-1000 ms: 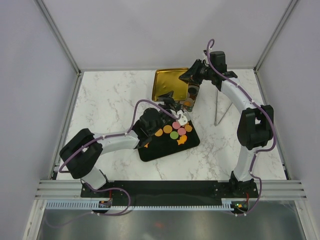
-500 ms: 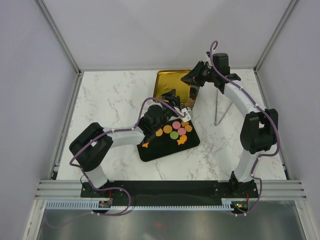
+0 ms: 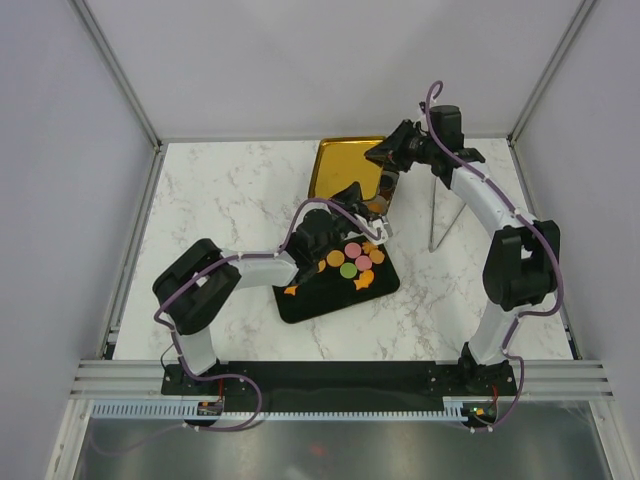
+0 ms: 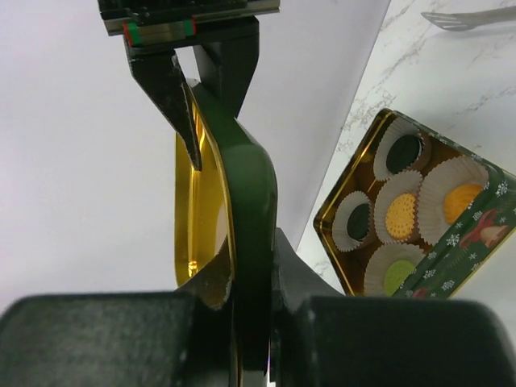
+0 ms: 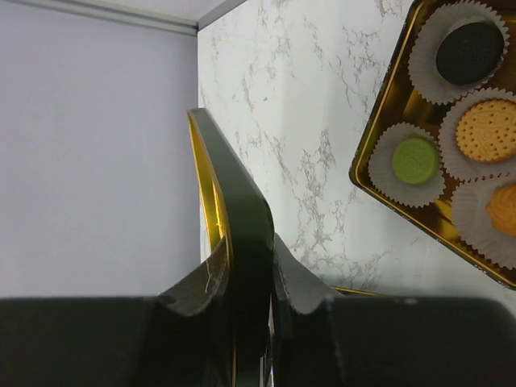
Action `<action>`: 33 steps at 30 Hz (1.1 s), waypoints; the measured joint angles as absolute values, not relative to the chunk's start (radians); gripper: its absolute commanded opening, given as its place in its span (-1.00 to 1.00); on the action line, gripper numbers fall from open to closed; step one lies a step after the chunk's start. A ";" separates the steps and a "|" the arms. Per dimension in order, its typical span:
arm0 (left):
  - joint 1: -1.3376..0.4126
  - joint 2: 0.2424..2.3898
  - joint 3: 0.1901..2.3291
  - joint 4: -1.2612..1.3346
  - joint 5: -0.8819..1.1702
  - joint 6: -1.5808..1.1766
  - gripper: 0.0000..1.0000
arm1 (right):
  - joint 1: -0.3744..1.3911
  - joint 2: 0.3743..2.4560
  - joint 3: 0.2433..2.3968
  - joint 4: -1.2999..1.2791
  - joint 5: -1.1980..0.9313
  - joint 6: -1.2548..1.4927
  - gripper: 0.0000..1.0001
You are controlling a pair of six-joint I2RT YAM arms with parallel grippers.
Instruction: Pack the cookies
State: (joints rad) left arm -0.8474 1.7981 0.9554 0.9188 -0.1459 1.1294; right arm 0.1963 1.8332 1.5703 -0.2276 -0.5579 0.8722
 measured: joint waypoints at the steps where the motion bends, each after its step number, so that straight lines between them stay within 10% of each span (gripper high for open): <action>1: -0.850 1.800 0.957 0.913 -0.145 1.136 -0.95 | 0.196 1.831 1.569 -0.226 -0.553 0.879 -0.83; 12: -0.831 1.799 1.060 0.831 -0.138 1.026 -0.95 | 0.210 1.820 1.608 -0.274 -0.458 0.761 0.67; 25: -0.721 1.751 1.257 0.506 -0.030 0.678 -0.95 | 0.195 1.700 1.686 -0.307 -0.021 0.672 0.87; 33: -0.635 1.751 1.392 0.336 0.071 0.447 -0.95 | 0.146 1.770 1.686 -0.316 0.066 0.645 0.56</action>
State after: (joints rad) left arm -0.6346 1.7512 1.3918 0.3355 0.0708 0.4465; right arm 0.1463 1.7699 1.6855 -0.3161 0.0658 0.6449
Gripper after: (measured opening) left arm 0.180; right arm 0.814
